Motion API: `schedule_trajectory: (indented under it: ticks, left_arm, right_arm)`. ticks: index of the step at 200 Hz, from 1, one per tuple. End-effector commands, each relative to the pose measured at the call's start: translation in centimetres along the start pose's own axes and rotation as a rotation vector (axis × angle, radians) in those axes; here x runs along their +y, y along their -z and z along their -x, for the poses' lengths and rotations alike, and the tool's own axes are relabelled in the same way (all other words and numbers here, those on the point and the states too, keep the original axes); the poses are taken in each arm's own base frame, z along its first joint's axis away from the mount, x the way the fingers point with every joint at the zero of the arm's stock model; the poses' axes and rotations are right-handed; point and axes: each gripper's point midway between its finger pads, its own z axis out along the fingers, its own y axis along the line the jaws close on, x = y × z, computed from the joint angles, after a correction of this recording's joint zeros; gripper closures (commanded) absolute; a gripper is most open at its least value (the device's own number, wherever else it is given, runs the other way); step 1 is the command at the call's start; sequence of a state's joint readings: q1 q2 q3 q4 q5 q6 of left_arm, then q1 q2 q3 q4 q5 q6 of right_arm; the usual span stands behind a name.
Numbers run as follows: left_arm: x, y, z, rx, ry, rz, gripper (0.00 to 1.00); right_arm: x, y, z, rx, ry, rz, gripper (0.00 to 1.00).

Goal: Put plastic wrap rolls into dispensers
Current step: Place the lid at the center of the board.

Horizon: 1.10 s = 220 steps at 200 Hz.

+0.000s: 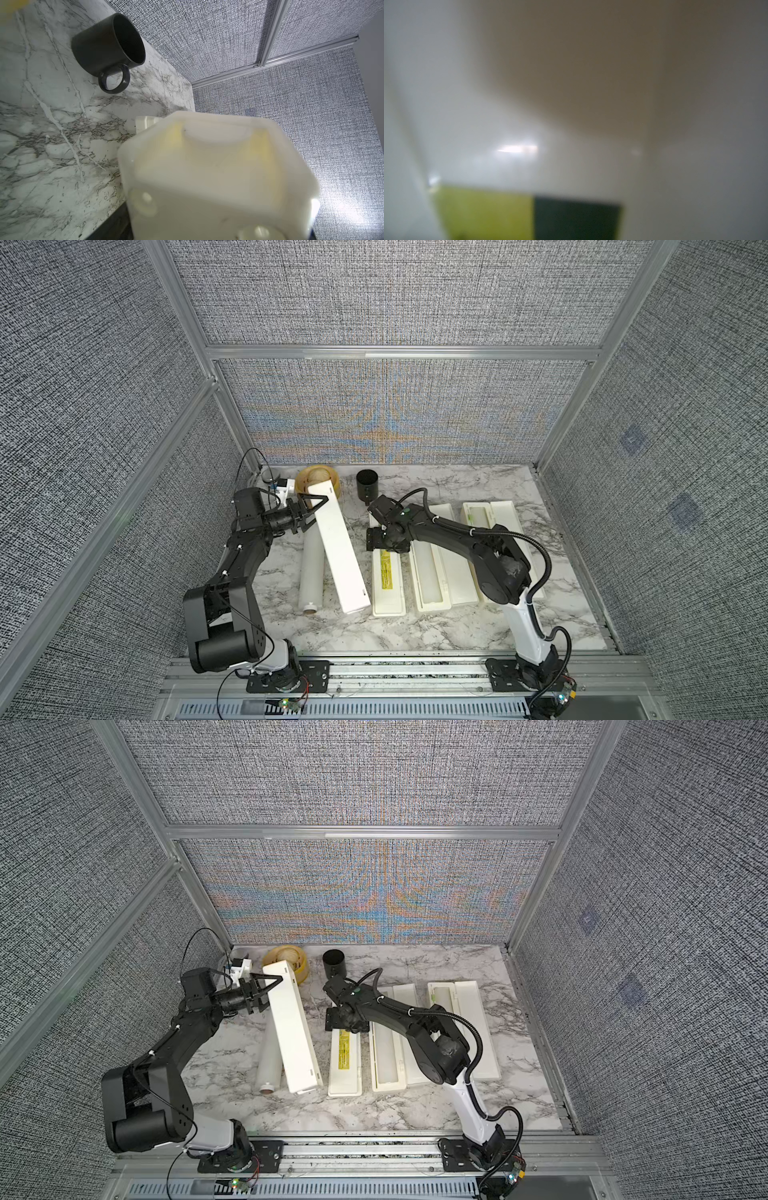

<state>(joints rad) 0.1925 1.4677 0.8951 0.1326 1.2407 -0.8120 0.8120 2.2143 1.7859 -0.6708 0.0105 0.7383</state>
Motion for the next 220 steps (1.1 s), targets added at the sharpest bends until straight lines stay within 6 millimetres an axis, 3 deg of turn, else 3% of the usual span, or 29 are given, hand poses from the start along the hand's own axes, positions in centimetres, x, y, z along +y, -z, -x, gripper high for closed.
schedule_trajectory:
  ticks: [1, 100, 118, 171, 205, 220]
  left_arm:
    - [-0.5, 0.0, 0.1, 0.009, -0.012, -0.019, 0.16]
    - [0.8, -0.2, 0.2, -0.002, 0.017, 0.006, 0.16]
    - [0.8, -0.2, 0.2, 0.000, 0.015, 0.004, 0.16]
    - [1.3, -0.5, 0.1, 0.001, 0.025, 0.012, 0.16]
    - [1.8, -1.4, -0.5, 0.021, 0.038, 0.022, 0.16]
    - [2.1, -2.0, -1.0, 0.036, 0.041, 0.026, 0.16]
  right_arm:
    - [-1.5, -0.4, -0.1, 0.007, 0.018, -0.067, 0.04]
    - [-1.9, -1.3, -0.6, -0.002, 0.163, -0.260, 0.01]
    - [-1.5, -1.0, -0.4, -0.012, 0.146, -0.219, 0.01]
    - [0.0, 4.7, 2.3, -0.088, 0.137, -0.030, 0.01]
    - [-0.1, 7.2, 2.4, -0.072, 0.120, 0.073, 0.02]
    - [0.1, 9.5, 2.4, -0.093, 0.122, 0.153, 0.02]
